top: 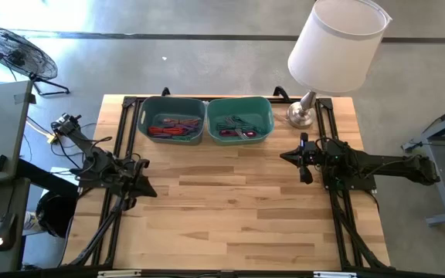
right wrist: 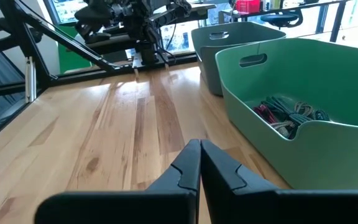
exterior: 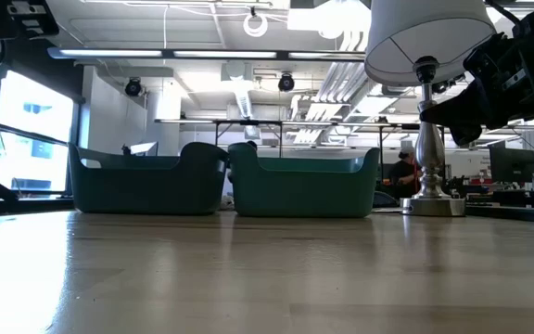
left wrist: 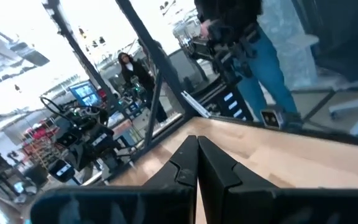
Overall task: Pick & Place USB Port
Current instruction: Return to Home Position
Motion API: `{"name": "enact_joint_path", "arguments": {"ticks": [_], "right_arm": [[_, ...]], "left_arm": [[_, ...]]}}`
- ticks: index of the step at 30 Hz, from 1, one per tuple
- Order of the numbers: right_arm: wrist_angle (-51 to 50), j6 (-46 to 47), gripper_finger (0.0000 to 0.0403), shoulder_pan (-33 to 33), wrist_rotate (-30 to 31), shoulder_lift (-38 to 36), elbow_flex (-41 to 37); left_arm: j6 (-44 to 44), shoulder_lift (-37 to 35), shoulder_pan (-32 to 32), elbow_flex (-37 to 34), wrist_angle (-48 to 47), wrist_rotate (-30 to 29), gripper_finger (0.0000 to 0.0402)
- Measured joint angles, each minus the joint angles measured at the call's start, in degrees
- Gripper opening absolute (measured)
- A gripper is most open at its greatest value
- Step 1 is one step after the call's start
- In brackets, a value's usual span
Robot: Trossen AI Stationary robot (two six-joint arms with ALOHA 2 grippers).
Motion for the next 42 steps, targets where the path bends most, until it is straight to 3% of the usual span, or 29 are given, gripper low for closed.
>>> {"name": "enact_joint_path", "arguments": {"ticks": [15, 27, 34, 42], "right_arm": [[0.1, 0.0, 0.0007, 0.0, 0.0, 0.0, 0.0], [0.1, 0.0, 0.0008, 0.0, 0.0, 0.0, 0.0], [0.1, 0.0, 0.0006, 0.0, 0.0, 0.0, 0.0], [0.1, 0.0, 0.0007, 0.0, 0.0, 0.0, 0.0]], "left_arm": [[1.1, 0.0, 2.3, -0.2, -2.7, -6.8, 0.0], [-1.5, 0.0, 25.1, -0.3, -2.6, 13.6, 0.0], [-9.6, 0.0, 36.5, -0.3, -2.7, 22.8, 0.0], [-17.8, 0.0, 38.7, -0.3, -1.7, 22.7, 0.0]]}}
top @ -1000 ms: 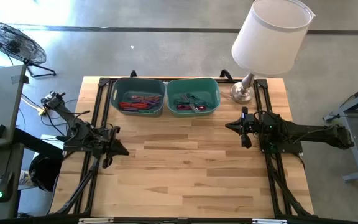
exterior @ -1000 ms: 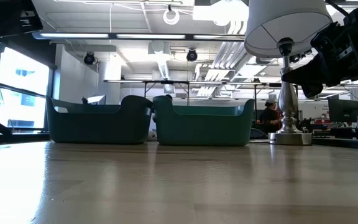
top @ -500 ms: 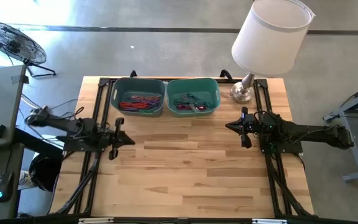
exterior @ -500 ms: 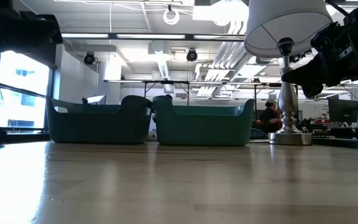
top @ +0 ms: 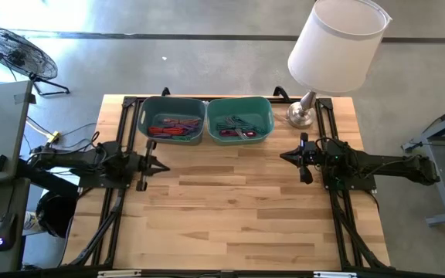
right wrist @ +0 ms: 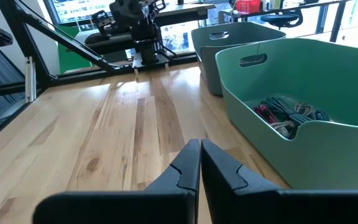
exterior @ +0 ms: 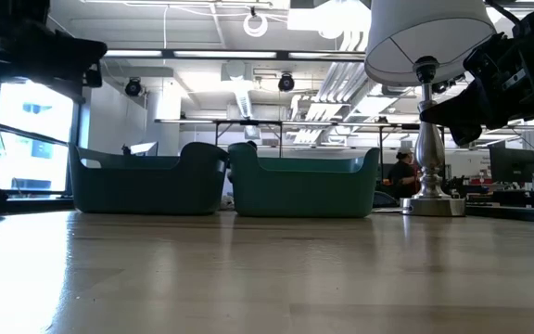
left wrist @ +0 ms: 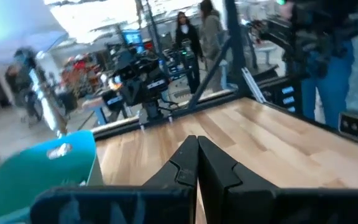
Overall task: Pick & Place USB Port
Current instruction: Return to Home Position
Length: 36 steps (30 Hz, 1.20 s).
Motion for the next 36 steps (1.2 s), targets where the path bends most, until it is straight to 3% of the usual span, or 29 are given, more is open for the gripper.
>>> {"name": "enact_joint_path", "arguments": {"ticks": [5, 11, 16, 36], "right_arm": [[0.0, 0.0, 0.0008, 0.0, 0.0, 0.0, 0.0], [0.0, 0.0, 0.0008, 0.0, 0.0, 0.0, 0.0], [0.0, 0.0, 0.0005, 0.0, 0.0, 0.0, 0.0], [0.0, 0.0, 0.0005, 0.0, 0.0, 0.0, 0.0]], "left_arm": [[-10.8, 0.0, 0.0, 0.0, 0.3, -5.9, 0.0], [-23.0, 0.0, 0.0, 0.0, 0.5, -7.0, 0.0001], [-24.6, 0.0, 0.0, 0.0, 0.3, -9.4, 0.0001], [-24.6, 0.0, 0.0, 0.0, 0.2, -9.3, 0.0001]]}}
